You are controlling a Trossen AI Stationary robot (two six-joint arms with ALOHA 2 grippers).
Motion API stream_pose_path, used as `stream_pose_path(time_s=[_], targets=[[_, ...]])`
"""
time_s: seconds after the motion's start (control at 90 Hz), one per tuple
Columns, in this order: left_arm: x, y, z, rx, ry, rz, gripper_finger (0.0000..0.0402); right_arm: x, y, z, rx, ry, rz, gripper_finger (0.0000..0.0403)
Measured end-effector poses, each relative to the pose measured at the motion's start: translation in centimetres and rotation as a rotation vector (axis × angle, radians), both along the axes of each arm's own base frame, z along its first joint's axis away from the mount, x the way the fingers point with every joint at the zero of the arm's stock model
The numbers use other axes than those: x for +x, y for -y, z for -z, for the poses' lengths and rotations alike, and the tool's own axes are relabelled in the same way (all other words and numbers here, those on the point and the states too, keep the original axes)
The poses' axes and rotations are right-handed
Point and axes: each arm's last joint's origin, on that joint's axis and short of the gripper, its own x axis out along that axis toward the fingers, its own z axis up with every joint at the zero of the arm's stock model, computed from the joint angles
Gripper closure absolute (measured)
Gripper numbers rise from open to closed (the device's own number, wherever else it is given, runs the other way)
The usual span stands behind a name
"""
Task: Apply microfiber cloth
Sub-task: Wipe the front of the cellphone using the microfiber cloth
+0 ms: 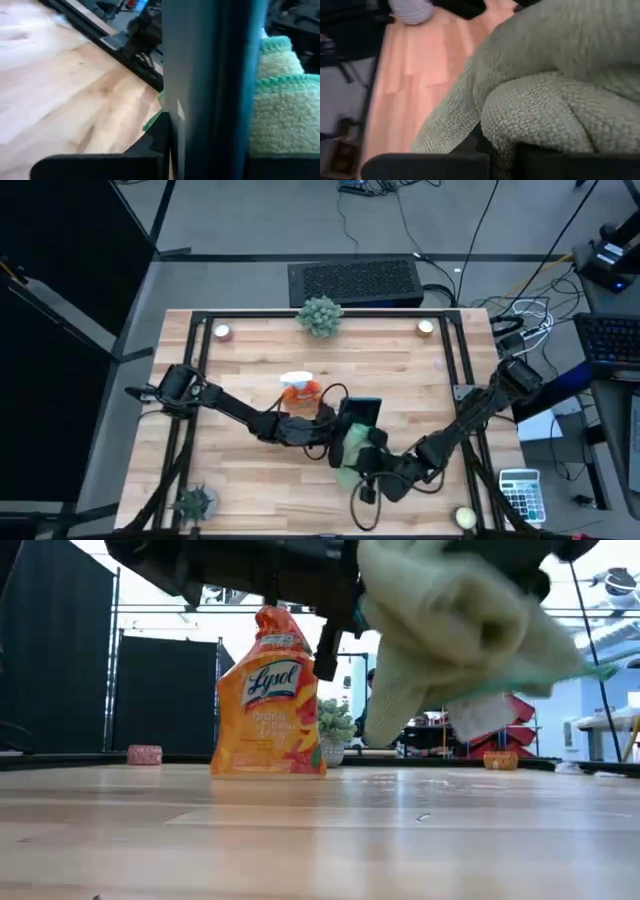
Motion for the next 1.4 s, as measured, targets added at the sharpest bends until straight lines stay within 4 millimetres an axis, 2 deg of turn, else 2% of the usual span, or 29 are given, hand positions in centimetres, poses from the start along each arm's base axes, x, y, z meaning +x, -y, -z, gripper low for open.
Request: stream_pose_path(time_s=[0.311, 0.611, 0.7, 0.811, 0.922, 0.978, 1.144, 1.4], targets=[[-0.1, 0.6, 0.1, 0.000, -0.010, 0.027, 0.0386, -3.4, 0.9, -1.0, -0.029, -0.149, 0.091, 0.0396], [-0.2, 1.0, 0.0, -0.017, -0.007, 0.080, 0.0386, -6.9, 1.6, -0.9, -0.095, -0.294, 0.179, 0.0396], [-0.3, 1.5, -0.4, -0.025, 0.011, 0.115, 0.0386, -7.5, 1.6, -1.4, -0.052, -0.273, 0.219, 0.0396], [-0.3, 1.3, -0.3, -0.016, -0.001, 0.091, 0.0386, -6.9, 0.0, -3.5, 0.039, -0.174, 0.144, 0.0396], [-0.3, 1.0, -0.1, -0.004, -0.017, 0.061, 0.0386, -5.7, -1.4, -5.6, 0.036, -0.053, 0.036, 0.0396], [-0.3, 1.0, 0.1, 0.003, -0.028, 0.058, 0.0386, -5.4, -1.5, -6.2, 0.002, -0.005, 0.028, 0.0396], [-0.4, 1.0, 1.0, 0.020, -0.123, 0.112, 0.0386, -5.7, -0.8, -6.0, -0.107, -0.090, 0.000, 0.0396], [-1.4, 1.3, 3.2, 0.009, -0.374, 0.292, 0.0386, -6.3, 0.3, -5.3, -0.110, -0.193, 0.069, 0.0396]])
